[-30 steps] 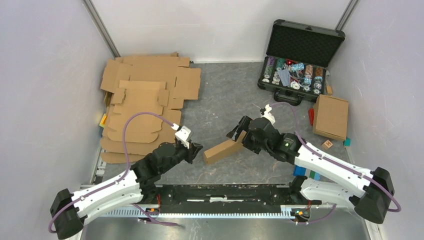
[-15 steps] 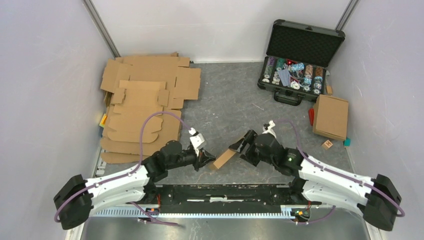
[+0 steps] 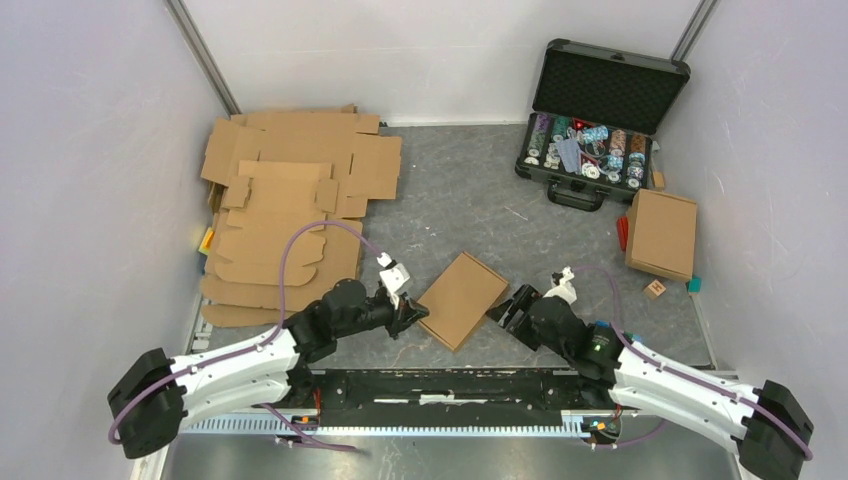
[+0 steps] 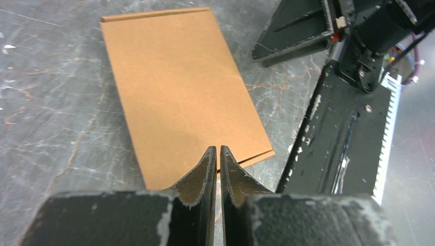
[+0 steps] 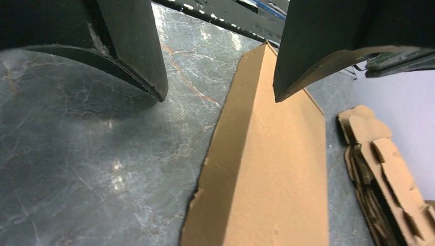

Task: Fold the paper box

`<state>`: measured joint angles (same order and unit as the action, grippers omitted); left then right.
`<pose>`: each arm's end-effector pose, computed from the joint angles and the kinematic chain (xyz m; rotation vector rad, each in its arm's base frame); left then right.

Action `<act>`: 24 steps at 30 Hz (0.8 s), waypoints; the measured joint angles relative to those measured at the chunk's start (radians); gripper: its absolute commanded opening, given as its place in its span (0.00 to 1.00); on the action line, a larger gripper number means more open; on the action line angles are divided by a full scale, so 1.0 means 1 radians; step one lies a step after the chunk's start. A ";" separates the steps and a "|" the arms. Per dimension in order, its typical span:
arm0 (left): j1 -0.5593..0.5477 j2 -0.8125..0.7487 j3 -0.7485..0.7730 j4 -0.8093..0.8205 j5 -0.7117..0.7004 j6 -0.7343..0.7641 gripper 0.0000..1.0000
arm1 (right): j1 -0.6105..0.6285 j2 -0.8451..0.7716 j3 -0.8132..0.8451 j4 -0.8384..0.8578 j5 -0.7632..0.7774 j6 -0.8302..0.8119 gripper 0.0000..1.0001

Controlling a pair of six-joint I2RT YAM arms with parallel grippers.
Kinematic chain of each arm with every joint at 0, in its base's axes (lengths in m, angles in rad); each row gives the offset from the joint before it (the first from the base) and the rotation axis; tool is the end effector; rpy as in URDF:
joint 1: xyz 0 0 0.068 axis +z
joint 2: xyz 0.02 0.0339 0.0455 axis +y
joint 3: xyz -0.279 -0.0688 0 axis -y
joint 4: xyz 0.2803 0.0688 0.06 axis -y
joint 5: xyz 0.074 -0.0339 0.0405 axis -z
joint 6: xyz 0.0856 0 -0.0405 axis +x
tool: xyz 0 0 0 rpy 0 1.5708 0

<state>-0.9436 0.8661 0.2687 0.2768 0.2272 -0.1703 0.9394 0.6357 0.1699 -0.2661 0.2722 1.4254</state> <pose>0.1335 -0.2171 0.1684 0.9052 1.7872 -0.9550 0.1303 0.1392 0.1023 0.7322 2.3340 0.8810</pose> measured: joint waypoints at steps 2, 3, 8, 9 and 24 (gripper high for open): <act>0.000 -0.019 0.000 -0.008 -0.043 0.000 0.13 | 0.000 -0.029 -0.011 0.021 0.013 -0.026 0.79; 0.000 -0.027 0.000 -0.012 -0.064 -0.001 0.14 | 0.000 -0.038 -0.020 0.036 0.017 -0.036 0.81; 0.013 -0.059 -0.003 -0.036 -0.180 -0.026 0.37 | 0.000 -0.054 -0.054 0.110 0.037 -0.145 0.97; 0.018 -0.059 -0.003 -0.041 -0.201 -0.040 0.47 | 0.000 -0.043 -0.038 0.096 0.054 -0.176 0.98; 0.039 -0.097 0.045 -0.396 -0.241 -0.619 0.56 | -0.184 0.397 0.431 -0.009 0.015 -1.160 0.71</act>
<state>-0.9043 0.7689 0.3134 -0.1192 -0.0139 -0.7891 0.7555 1.0328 0.6006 -0.2752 0.2874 0.2657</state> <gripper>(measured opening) 0.577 0.823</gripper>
